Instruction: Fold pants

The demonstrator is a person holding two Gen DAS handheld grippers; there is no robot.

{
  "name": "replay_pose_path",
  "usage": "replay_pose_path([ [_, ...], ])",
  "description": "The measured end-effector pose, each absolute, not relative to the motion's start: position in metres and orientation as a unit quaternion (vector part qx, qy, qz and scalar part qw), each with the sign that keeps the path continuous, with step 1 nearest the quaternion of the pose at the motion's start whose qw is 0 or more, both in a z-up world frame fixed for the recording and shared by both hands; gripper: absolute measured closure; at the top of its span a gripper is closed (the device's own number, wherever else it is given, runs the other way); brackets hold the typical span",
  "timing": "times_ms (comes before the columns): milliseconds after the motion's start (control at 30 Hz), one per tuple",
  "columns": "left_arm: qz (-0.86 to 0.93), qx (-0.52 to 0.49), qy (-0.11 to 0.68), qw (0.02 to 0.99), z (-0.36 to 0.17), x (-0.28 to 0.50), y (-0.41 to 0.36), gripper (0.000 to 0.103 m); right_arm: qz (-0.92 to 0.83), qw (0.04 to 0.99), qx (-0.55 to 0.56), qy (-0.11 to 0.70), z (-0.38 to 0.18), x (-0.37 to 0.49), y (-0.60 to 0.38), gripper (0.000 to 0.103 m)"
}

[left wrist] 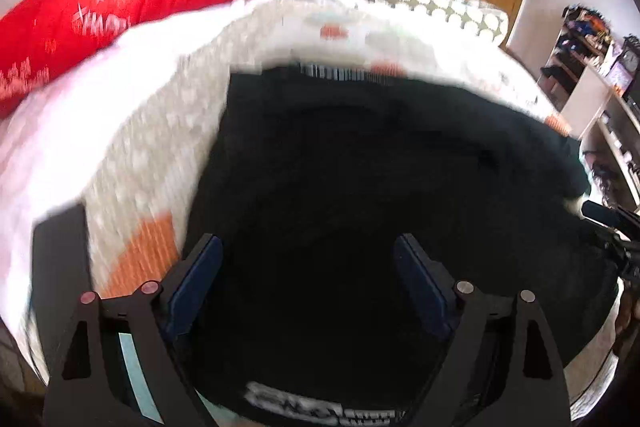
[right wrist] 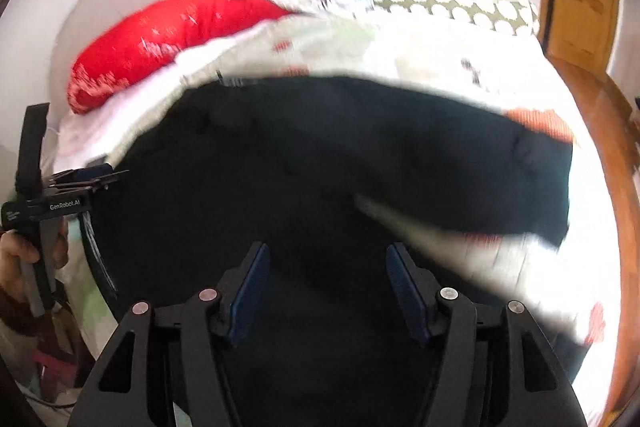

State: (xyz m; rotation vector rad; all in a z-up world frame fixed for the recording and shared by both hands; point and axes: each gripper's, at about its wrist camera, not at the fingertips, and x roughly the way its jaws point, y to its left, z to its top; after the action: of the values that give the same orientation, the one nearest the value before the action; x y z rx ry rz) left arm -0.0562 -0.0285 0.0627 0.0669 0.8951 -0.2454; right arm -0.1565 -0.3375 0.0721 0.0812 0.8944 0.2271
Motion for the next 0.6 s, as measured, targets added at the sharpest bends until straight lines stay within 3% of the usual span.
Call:
replay_pose_path([
  [133,-0.167,0.052,0.436,0.883,0.079,-0.018,-0.036,0.013,0.117,0.904,-0.010,0.410,0.089,-0.119,-0.345,0.026],
  [600,-0.285,0.136,0.492,0.811,0.061,0.133,-0.073,0.013,0.183,0.860,-0.096,0.467,0.056,0.036,-0.362,0.025],
])
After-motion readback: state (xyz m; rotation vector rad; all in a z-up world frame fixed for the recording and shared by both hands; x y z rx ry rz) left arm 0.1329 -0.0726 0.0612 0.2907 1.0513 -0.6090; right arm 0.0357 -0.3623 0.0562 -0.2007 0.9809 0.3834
